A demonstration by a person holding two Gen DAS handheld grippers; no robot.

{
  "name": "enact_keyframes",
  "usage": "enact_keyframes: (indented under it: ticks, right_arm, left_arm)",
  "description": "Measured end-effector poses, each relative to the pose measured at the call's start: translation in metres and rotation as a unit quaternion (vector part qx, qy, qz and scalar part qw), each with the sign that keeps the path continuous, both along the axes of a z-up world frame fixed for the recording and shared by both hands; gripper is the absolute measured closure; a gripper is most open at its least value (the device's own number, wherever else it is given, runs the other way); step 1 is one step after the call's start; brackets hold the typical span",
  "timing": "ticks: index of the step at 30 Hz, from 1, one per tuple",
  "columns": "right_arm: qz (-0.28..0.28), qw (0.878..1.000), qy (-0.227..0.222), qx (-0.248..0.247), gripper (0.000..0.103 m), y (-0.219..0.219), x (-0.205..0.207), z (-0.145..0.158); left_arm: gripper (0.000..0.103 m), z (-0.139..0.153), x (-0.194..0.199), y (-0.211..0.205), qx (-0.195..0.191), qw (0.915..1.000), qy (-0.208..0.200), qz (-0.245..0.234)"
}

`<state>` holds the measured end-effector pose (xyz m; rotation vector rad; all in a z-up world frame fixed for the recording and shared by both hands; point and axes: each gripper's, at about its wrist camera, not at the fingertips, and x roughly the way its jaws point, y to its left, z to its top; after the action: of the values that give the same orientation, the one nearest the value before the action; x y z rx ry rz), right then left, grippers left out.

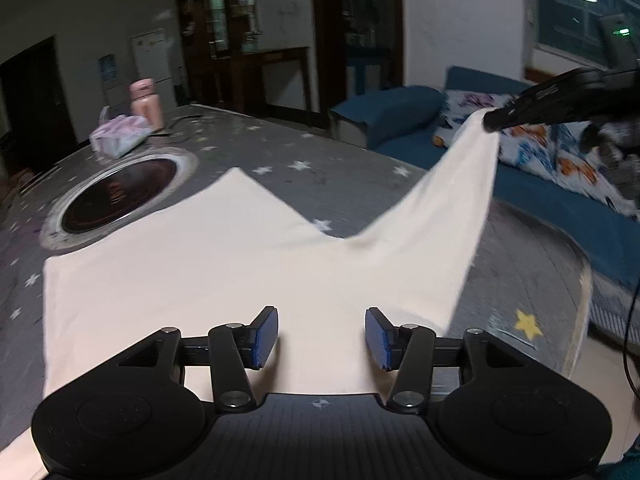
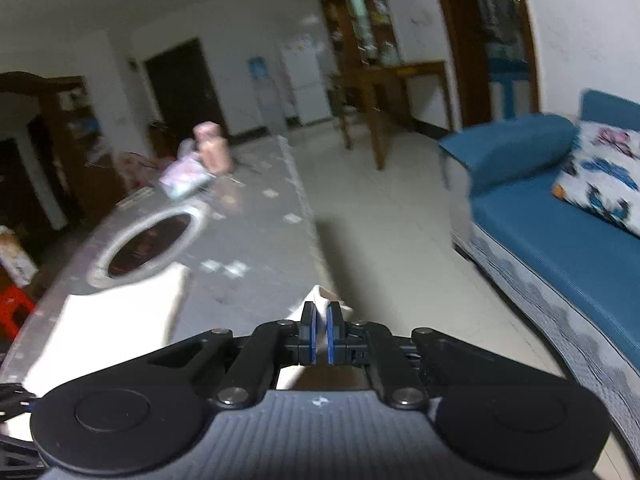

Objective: Fold clothes
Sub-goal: 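Fold the held sleeve across the shirt body with the right gripper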

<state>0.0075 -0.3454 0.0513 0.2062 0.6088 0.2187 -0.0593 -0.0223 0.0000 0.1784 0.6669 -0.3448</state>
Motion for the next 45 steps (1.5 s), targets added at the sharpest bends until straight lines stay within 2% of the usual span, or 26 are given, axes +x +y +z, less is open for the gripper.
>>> enact_keyframes:
  ticks: [6, 11, 17, 23, 25, 26, 29, 31, 32, 33, 35, 37, 40, 45]
  right_arm:
    - [0.1, 0.994, -0.036, 0.012, 0.099, 0.062, -0.003, 0.047]
    - [0.208, 0.977, -0.038, 0.014, 0.099, 0.143, 0.001, 0.064]
    - [0.314, 0.95, -0.007, 0.005, 0.099, 0.238, -0.001, 0.045]
    - [0.371, 0.927, 0.045, 0.003, 0.099, 0.3, -0.007, 0.011]
    - [0.384, 0.921, 0.059, 0.005, 0.097, 0.311, -0.009, 0.0]
    - [0.391, 0.918, 0.066, 0.007, 0.093, 0.316, -0.011, -0.005]
    - [0.398, 0.915, 0.061, 0.002, 0.091, 0.311, -0.018, -0.003]
    - [0.394, 0.917, 0.052, 0.0, 0.081, 0.296, -0.02, 0.004]
    - [0.389, 0.92, 0.046, -0.004, 0.069, 0.287, -0.021, 0.007]
    - [0.384, 0.923, 0.041, -0.007, 0.067, 0.278, -0.022, 0.009]
    - [0.365, 0.93, 0.03, -0.028, 0.067, 0.26, -0.024, 0.01]
    - [0.343, 0.937, 0.02, -0.058, 0.067, 0.24, -0.029, 0.007]
    - [0.316, 0.944, 0.02, -0.095, 0.067, 0.216, -0.038, -0.005]
    - [0.258, 0.961, 0.052, -0.085, 0.067, 0.173, -0.044, -0.027]
  left_arm:
    - [0.046, 0.009, -0.013, 0.043, -0.018, 0.9979, -0.017, 0.06]
    - [0.045, 0.013, -0.028, 0.082, -0.029, 0.9929, -0.023, 0.114]
    - [0.044, 0.008, -0.046, 0.115, -0.039, 0.9869, -0.017, 0.155]
    - [0.044, 0.001, -0.058, 0.131, -0.048, 0.9821, -0.007, 0.182]
    - [0.044, -0.001, -0.058, 0.133, -0.05, 0.981, -0.004, 0.187]
    - [0.044, -0.001, -0.058, 0.134, -0.05, 0.9807, -0.003, 0.189]
    - [0.044, 0.0, -0.059, 0.134, -0.05, 0.9809, -0.004, 0.188]
    - [0.045, 0.003, -0.059, 0.131, -0.051, 0.9821, -0.009, 0.181]
    - [0.045, 0.003, -0.057, 0.13, -0.052, 0.9826, -0.01, 0.178]
    - [0.045, 0.003, -0.056, 0.128, -0.051, 0.9831, -0.01, 0.176]
    - [0.047, 0.001, -0.052, 0.125, -0.051, 0.9835, -0.009, 0.173]
    - [0.055, 0.0, -0.048, 0.122, -0.054, 0.9844, -0.006, 0.167]
    - [0.061, -0.002, -0.043, 0.114, -0.052, 0.9861, -0.003, 0.158]
    - [0.063, -0.007, -0.035, 0.112, -0.04, 0.9835, 0.004, 0.176]
